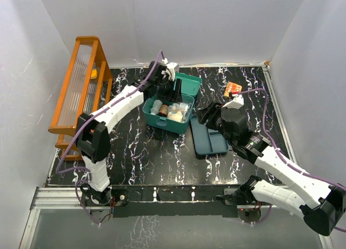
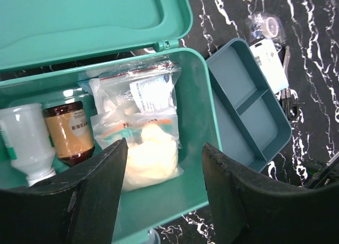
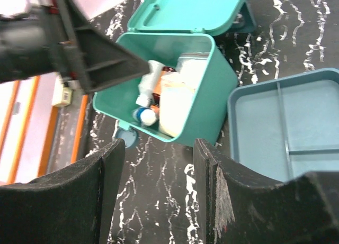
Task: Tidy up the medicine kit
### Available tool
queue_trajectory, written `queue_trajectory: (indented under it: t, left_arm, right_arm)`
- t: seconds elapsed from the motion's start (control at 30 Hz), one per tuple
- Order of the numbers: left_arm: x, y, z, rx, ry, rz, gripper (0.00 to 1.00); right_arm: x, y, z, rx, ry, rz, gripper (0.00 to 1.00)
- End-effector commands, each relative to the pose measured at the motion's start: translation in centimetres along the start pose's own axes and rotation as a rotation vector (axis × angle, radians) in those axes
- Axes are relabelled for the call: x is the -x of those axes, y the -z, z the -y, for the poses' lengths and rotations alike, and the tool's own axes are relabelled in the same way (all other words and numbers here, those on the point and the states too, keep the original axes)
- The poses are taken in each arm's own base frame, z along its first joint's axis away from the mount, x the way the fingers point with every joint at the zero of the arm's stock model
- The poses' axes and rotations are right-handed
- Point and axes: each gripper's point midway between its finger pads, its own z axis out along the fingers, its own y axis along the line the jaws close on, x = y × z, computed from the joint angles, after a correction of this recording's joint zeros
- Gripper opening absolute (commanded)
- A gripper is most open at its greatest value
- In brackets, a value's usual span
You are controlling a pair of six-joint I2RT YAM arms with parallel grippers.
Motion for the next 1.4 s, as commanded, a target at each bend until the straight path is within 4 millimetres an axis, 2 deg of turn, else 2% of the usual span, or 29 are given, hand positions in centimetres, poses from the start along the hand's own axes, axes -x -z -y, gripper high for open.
queue_trajectory:
  t: [0.0,0.13,0.17,0.3,0.47,0.7,0.83,0.9,1.07,1.2,1.37]
  left_arm:
    - [2.5,5.2,1.1,0.029,-0.042,0.104,0.57]
    - [3.1,7.8,0.2,0.107,-0.049,0.191,0.58]
    - [3.3,9.0,0.0,0.128,-0.052,0.232,0.59]
    - [1.6,11.4,-1.7,0.208,-0.046,0.323,0.60]
    - [-1.1,14.6,-1.0,0.168,0.007,0.380,0.62]
    - [-5.2,17.3,-1.4,0.171,0.111,0.404,0.65]
    - [-7.2,17.9,-1.8,0.163,0.100,0.438,0.72]
    - [-8.1,17.9,-2.0,0.153,0.075,0.458,0.76]
    - [-9.7,16.9,-2.4,0.127,0.018,0.479,0.79]
    - [-9.9,16.4,-2.1,0.104,0.004,0.477,0.78]
    - [-9.8,16.9,-1.1,0.056,-0.007,0.480,0.78]
  right_arm:
    - [2.6,0.4,0.6,-0.070,0.042,0.072,0.52]
    - [2.3,0.0,2.2,-0.141,0.077,0.046,0.52]
    - [2.3,-0.1,2.7,-0.164,0.083,0.041,0.52]
    - [1.7,-0.1,4.9,-0.245,0.098,0.012,0.52]
    - [-0.7,0.6,7.4,-0.294,0.079,-0.045,0.53]
    - [-3.7,1.2,8.8,-0.292,0.080,-0.148,0.54]
    - [-6.2,1.0,9.8,-0.310,0.081,-0.235,0.55]
    - [-7.2,0.8,10.2,-0.316,0.090,-0.268,0.59]
    - [-7.8,-0.2,10.4,-0.323,0.163,-0.323,0.61]
    - [-9.5,-0.9,10.9,-0.327,0.175,-0.393,0.57]
    - [-10.9,-1.7,12.7,-0.405,0.211,-0.441,0.47]
